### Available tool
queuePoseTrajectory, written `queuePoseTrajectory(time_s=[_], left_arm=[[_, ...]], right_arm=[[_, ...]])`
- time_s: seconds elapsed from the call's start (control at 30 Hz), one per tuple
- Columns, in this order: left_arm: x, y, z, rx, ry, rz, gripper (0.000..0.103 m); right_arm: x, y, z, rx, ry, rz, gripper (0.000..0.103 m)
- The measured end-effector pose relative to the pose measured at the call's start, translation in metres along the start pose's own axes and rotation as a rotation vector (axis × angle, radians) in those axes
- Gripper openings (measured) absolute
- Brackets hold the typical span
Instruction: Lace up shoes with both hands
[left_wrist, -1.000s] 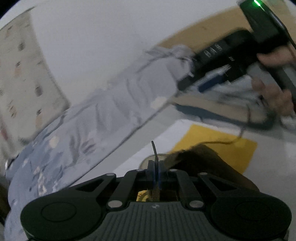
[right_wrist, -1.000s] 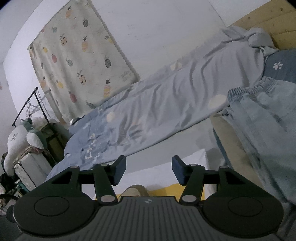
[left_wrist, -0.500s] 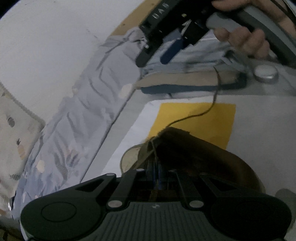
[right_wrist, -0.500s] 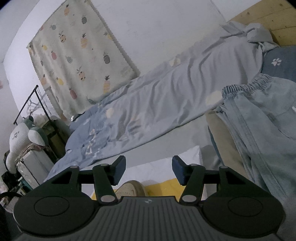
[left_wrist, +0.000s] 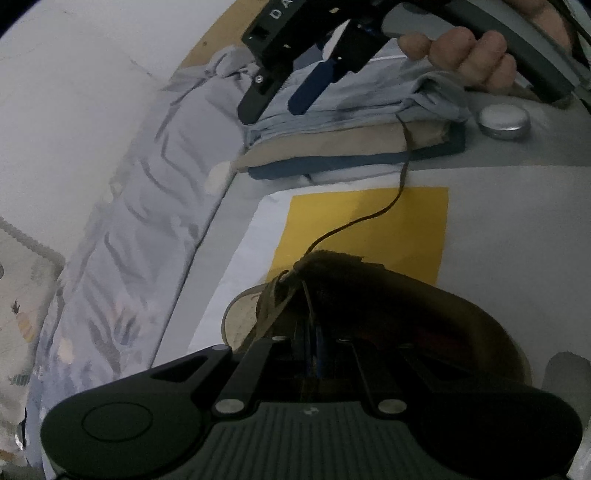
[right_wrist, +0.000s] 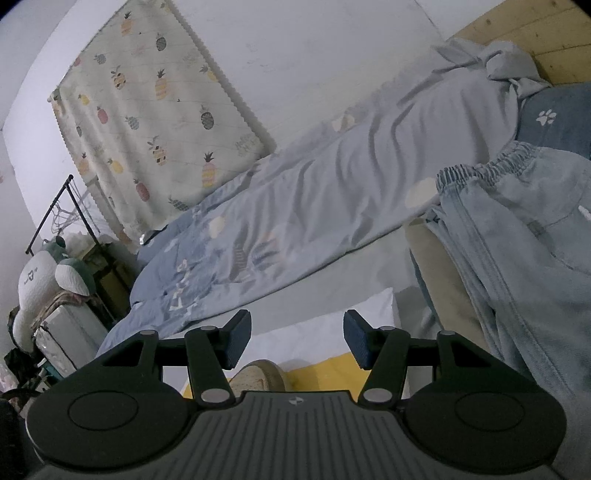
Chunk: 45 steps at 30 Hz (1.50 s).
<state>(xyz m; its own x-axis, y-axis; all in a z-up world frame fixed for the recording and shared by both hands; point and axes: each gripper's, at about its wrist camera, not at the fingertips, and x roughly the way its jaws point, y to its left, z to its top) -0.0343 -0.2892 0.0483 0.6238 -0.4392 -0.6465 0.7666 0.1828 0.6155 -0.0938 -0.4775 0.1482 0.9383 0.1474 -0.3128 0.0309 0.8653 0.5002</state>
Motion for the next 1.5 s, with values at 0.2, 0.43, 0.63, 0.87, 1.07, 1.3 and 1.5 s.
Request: queuePoseTrajectory(time_s=[0.2,0.43,0.63,0.87,1.07,1.3,1.5], left_arm=[[0.000,0.000,0.001,0.026,-0.009,-0.006,0.002],[0.004,0.000,0.001,0.035,-0.014,0.003,0.002],[0.009,0.000,0.004,0.039,-0.022,0.007,0.002],[0.011,-0.002,0.009,0.043,-0.039,0.010,0.002],[0.013,-0.001,0.011,0.038,-0.042,0.017,0.003],[0.015,-0.002,0.013,0.024,-0.041,0.022,0.003],[0.015,-0.002,0.014,0.010,-0.042,0.023,0.003]], right_arm=[[0.000,-0.001,0.001,0.002,0.003,0.003,0.058],[0.000,0.000,0.001,0.007,0.007,0.005,0.058],[0.001,0.002,0.000,0.004,0.014,0.007,0.058],[0.003,0.003,-0.002,-0.006,0.030,0.020,0.058],[0.005,0.005,-0.006,0.010,0.052,0.049,0.058],[0.013,0.004,-0.016,0.106,0.105,0.098,0.058],[0.024,0.000,-0.033,0.275,0.181,0.123,0.039]])
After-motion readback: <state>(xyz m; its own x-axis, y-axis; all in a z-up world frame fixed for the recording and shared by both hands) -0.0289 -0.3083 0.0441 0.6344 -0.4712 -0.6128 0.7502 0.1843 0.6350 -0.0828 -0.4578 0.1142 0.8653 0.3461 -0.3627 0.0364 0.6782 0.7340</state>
